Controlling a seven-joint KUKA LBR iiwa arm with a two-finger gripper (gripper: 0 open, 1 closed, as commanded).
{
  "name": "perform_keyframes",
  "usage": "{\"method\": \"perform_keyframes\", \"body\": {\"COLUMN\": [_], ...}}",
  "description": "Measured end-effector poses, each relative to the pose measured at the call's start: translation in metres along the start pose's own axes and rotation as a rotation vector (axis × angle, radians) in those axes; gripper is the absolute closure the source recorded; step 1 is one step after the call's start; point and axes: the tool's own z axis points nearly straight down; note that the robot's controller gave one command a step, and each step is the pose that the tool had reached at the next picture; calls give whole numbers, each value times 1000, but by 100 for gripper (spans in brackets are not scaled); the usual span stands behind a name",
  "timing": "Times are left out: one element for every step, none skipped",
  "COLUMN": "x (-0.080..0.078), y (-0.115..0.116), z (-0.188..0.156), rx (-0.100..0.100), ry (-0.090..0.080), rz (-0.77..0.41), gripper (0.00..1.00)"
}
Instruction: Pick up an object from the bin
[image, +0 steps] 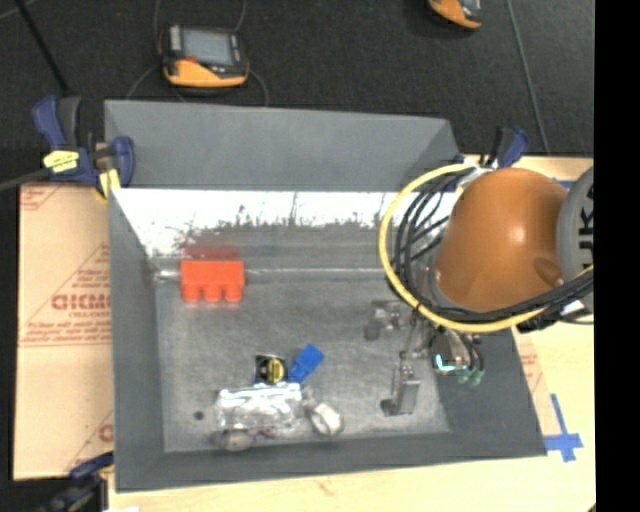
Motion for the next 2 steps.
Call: {"method": "perform_keyframes", "body": {"x": [-43,-79], "y": [42,40], "z": [69,164], "rx": [-2,1], "ry": [-3,-4], "rz": [28,-278], "gripper": [0,0]}}
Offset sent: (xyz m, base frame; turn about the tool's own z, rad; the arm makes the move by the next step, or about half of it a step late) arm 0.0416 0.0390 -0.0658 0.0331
